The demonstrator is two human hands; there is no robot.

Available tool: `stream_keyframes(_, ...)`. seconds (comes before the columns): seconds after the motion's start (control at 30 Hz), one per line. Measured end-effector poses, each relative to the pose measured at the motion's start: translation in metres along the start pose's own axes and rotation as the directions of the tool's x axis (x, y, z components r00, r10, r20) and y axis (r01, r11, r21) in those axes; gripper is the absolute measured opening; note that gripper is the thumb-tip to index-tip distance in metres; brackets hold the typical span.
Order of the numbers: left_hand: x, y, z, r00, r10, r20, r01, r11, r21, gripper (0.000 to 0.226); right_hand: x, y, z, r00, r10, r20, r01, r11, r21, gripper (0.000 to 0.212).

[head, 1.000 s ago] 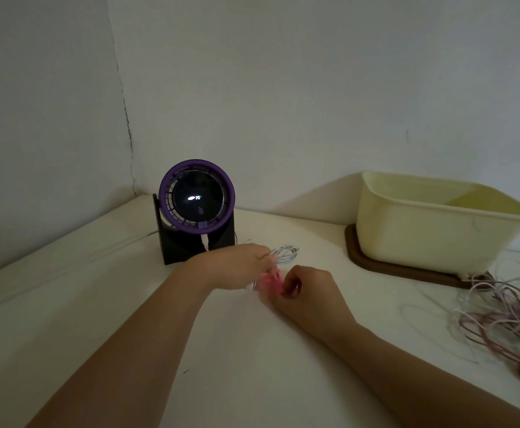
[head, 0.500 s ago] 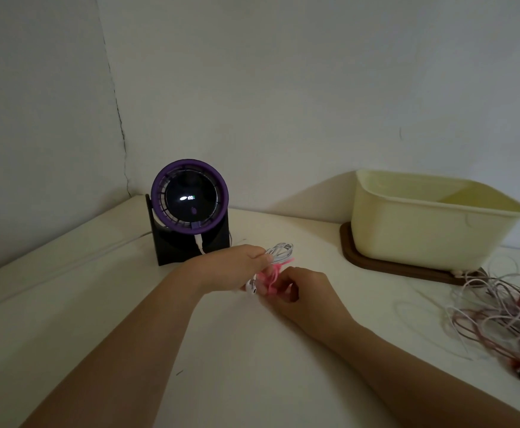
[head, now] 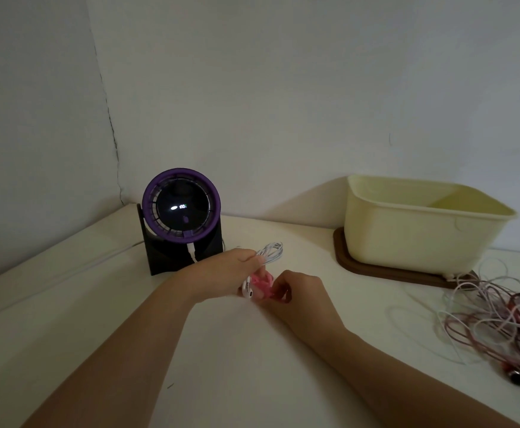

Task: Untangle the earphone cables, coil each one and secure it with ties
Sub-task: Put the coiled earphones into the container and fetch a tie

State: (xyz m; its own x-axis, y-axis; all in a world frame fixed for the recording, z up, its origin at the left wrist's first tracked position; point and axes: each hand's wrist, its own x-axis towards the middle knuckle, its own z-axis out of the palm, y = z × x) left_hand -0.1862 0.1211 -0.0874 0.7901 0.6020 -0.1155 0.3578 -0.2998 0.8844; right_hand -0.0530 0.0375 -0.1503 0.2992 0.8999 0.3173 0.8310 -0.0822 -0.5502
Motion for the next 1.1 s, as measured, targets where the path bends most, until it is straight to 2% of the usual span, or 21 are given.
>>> stream_keyframes(0.4,-0.003,0.004,0.001,0.997,-0.077,-0.012,0.076,0.996,-0.048,0.031,-0.004,-0.003,-0.004,0.997,-0.063,-0.055,0.062,0.998,-0.012,0.031)
stream_keyframes(0.67,-0.006,0.009,0.004,0.997,-0.061,-0.049,0.062,0.998,0.009,0.038,-0.007,0.002,-0.022,0.985,-0.136,0.108,0.135,0.991,0.019,0.009)
stream_keyframes(0.8,-0.01,0.011,0.002,0.995,-0.082,-0.051,0.082,0.997,0.002,0.036,0.001,0.018,-0.044,0.996,-0.066,0.058,0.056,0.987,0.153,0.006)
stream_keyframes(0.9,-0.011,0.017,-0.006,0.992,-0.079,-0.094,0.077,0.997,-0.023,0.035,0.009,0.021,-0.065,0.999,-0.023,0.038,0.007,0.934,0.358,0.005)
stream_keyframes(1.0,-0.013,0.034,-0.008,0.979,0.03,-0.2,-0.036,0.999,-0.023,0.033,0.013,0.016,-0.09,0.999,-0.014,0.046,-0.012,0.856,0.517,0.014)
stream_keyframes(1.1,-0.011,0.065,0.006,0.951,0.169,-0.259,-0.204,0.972,-0.115,0.034,0.016,0.007,-0.114,0.998,-0.059,0.015,0.038,0.8,0.599,0.011)
